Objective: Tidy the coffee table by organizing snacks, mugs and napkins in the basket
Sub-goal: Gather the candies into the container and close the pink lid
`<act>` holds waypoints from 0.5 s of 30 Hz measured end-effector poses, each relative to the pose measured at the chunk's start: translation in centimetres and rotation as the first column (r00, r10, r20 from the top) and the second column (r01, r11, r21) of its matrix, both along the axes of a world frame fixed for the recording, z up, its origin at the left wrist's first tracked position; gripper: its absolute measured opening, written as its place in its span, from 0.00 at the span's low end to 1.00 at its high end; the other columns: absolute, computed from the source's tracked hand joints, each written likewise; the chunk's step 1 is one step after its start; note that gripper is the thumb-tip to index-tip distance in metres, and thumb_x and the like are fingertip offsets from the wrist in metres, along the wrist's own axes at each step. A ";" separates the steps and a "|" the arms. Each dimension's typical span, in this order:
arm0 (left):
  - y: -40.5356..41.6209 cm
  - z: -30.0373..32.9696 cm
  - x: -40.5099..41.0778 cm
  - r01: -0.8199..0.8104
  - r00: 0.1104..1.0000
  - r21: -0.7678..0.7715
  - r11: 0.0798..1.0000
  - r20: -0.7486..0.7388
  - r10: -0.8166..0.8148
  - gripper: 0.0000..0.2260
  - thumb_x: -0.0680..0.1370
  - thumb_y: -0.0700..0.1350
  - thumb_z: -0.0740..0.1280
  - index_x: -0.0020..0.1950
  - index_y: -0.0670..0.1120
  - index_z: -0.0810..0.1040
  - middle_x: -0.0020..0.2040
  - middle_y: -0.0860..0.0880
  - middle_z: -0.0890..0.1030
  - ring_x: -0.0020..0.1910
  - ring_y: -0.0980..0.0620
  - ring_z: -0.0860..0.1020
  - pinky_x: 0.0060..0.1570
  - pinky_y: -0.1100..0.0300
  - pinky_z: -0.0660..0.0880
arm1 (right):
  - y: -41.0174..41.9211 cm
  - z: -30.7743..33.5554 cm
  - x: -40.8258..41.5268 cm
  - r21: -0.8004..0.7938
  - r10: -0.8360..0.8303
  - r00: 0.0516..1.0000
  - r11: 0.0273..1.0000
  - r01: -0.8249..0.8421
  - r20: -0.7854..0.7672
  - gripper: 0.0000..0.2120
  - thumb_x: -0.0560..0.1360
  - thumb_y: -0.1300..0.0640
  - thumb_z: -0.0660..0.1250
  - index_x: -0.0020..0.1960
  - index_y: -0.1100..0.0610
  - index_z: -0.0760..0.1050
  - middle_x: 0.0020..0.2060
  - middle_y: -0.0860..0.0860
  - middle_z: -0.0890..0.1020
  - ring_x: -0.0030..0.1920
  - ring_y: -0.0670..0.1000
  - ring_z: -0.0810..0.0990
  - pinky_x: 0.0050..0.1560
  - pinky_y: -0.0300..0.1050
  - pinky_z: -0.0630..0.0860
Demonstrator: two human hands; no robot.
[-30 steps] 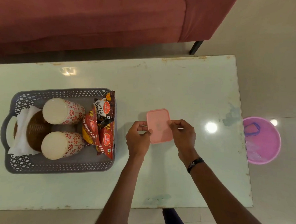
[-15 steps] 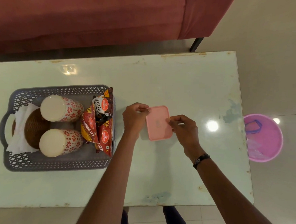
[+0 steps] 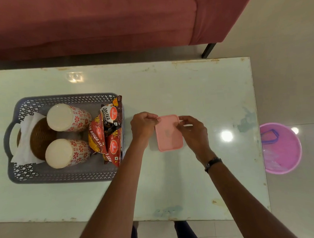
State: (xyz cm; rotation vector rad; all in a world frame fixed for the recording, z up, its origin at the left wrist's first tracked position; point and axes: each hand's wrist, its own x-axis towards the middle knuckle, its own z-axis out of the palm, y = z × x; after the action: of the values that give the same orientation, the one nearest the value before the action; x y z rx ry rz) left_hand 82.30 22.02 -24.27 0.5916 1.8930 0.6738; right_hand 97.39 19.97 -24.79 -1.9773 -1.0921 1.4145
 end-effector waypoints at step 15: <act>-2.1 -0.3 1.5 0.030 0.969 0.182 0.983 -0.245 0.016 0.05 0.72 0.40 0.71 0.46 0.42 0.81 0.47 0.44 0.84 0.44 0.51 0.79 0.44 0.59 0.74 | -3.4 0.3 1.1 -0.061 0.142 0.983 0.987 -0.150 -0.117 0.21 0.72 0.57 0.72 0.64 0.52 0.73 0.53 0.55 0.80 0.51 0.54 0.81 0.51 0.46 0.81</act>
State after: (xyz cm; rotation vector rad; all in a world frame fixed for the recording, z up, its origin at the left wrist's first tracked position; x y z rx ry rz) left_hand 83.83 19.95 -24.52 0.8320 2.0686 0.8082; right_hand 98.45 16.60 -24.45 -1.8712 -1.1722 1.6399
